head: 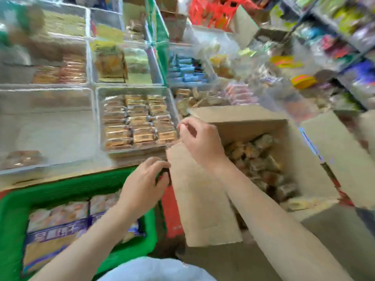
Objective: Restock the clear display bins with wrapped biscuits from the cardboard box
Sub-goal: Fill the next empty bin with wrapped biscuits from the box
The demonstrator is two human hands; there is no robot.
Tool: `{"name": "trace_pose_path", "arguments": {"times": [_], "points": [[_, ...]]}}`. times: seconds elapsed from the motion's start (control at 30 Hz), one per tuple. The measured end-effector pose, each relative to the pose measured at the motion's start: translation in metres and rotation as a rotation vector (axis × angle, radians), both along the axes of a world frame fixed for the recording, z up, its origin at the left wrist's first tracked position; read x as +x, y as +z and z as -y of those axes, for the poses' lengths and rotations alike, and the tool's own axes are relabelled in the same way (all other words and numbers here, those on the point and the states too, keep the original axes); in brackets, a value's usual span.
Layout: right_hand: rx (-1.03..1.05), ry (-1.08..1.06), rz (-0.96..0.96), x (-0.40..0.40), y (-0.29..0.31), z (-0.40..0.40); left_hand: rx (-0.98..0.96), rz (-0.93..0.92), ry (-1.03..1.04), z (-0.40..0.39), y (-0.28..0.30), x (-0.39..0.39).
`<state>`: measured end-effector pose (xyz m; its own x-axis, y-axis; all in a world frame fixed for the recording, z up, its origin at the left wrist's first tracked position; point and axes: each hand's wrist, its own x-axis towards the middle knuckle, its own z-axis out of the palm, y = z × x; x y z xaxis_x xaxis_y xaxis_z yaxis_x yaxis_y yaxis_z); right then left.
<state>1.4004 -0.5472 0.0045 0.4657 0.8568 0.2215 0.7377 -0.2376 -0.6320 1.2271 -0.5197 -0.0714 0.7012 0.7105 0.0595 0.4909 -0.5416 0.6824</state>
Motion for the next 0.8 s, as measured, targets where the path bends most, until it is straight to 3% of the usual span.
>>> {"name": "trace_pose_path", "arguments": {"times": [0.1, 0.3, 0.6, 0.8], "points": [[-0.052, -0.117, 0.007, 0.09, -0.004, 0.063, 0.101, 0.121, -0.139, 0.056, 0.009, 0.077], [-0.583, -0.082, -0.067, 0.206, -0.053, 0.136, 0.2, 0.059, -0.165, 0.112, 0.016, 0.162], [-1.197, 0.421, -0.059, 0.206, -0.116, 0.131, 0.276, -0.181, -0.071, 0.115, 0.009, 0.187], [-1.29, 0.449, 0.028, 0.201, -0.128, 0.127, 0.331, -0.204, -0.082, 0.102, 0.009, 0.19]]}}
